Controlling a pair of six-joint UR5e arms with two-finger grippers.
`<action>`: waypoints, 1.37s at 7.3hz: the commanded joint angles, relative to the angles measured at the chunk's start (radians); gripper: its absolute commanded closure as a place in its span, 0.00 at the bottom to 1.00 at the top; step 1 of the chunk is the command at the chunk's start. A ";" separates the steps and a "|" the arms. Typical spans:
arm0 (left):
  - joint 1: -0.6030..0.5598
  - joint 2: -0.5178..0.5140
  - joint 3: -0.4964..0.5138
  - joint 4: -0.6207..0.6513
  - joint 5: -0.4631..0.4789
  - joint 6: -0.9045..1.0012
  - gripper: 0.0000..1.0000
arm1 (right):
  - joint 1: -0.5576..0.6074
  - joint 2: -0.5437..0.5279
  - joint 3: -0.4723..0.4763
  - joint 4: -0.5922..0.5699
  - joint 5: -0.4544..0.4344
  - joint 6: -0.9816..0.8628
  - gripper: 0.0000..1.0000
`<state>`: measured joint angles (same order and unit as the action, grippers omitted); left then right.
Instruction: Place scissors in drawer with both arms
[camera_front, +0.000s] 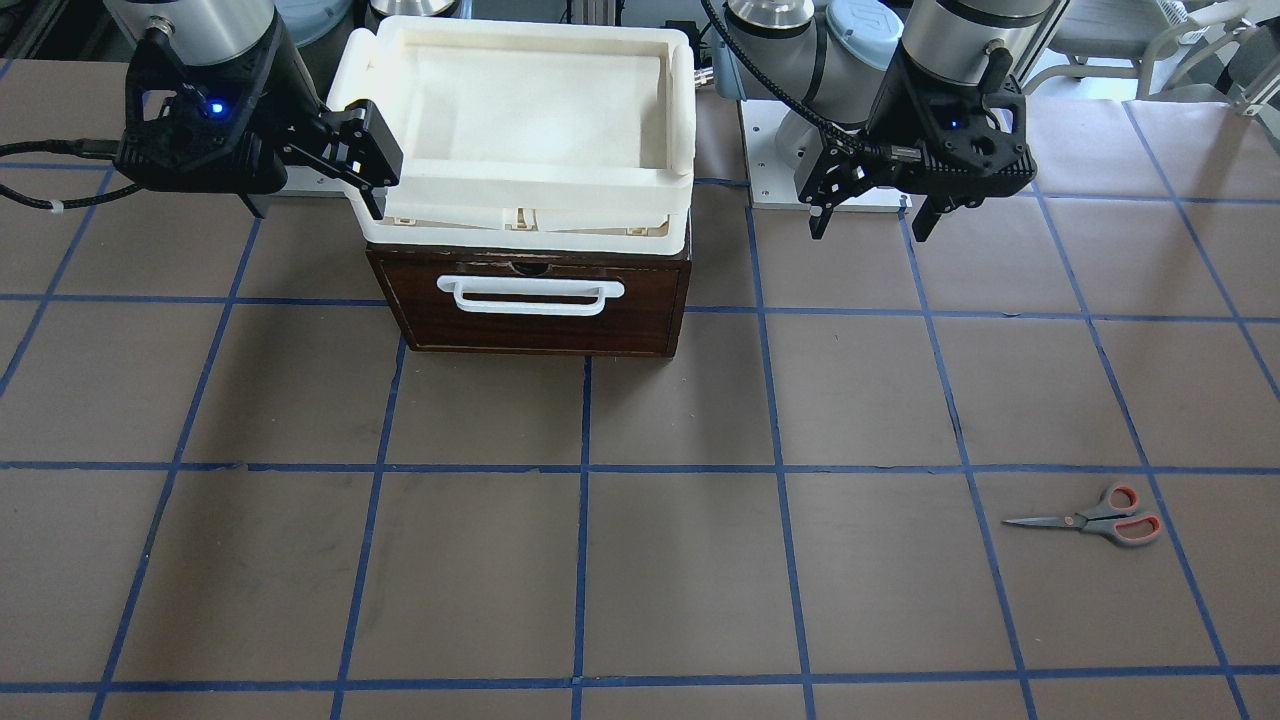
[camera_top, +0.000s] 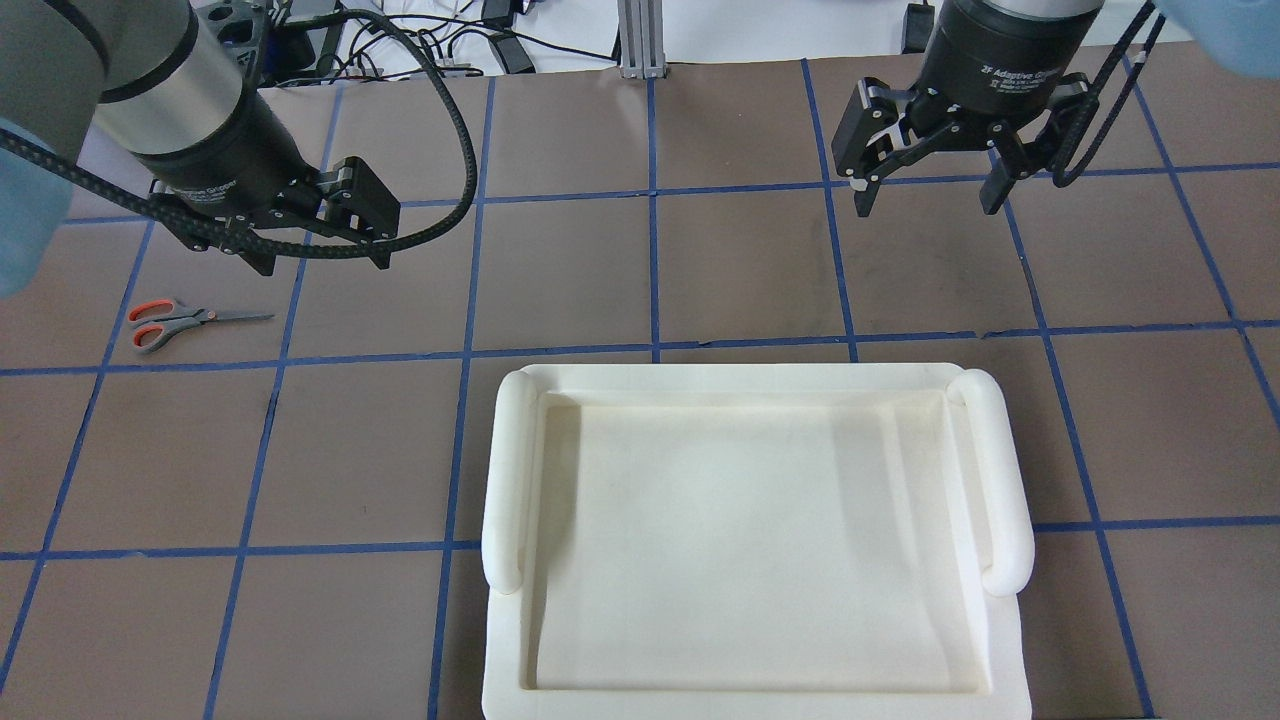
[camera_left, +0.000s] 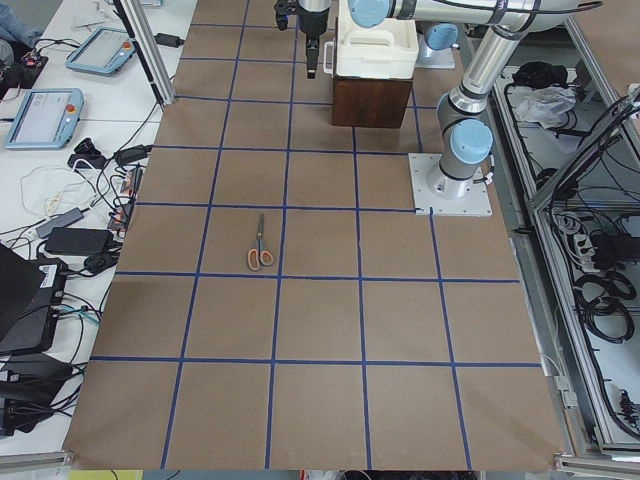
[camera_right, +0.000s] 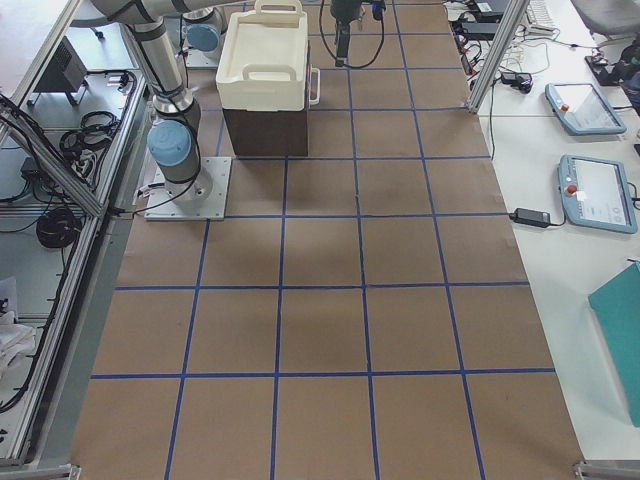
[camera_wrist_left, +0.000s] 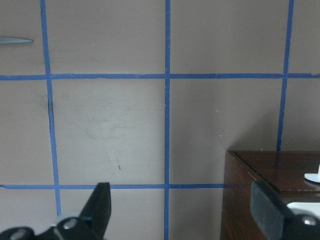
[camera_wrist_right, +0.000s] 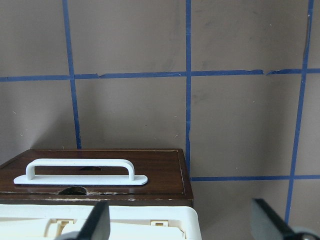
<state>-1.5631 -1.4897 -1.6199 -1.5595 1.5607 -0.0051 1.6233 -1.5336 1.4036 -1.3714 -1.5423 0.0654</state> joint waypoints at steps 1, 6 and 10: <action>0.000 0.000 0.000 0.001 -0.001 0.007 0.00 | 0.000 0.000 0.000 0.000 -0.002 0.002 0.00; 0.171 -0.035 -0.008 0.003 0.012 0.835 0.00 | 0.003 -0.040 0.000 -0.017 -0.010 0.011 0.00; 0.454 -0.240 -0.034 0.237 0.010 1.812 0.00 | 0.003 0.019 0.014 -0.186 -0.015 0.480 0.00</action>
<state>-1.1696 -1.6486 -1.6428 -1.4519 1.5692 1.5232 1.6259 -1.5479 1.4126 -1.5273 -1.5505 0.3978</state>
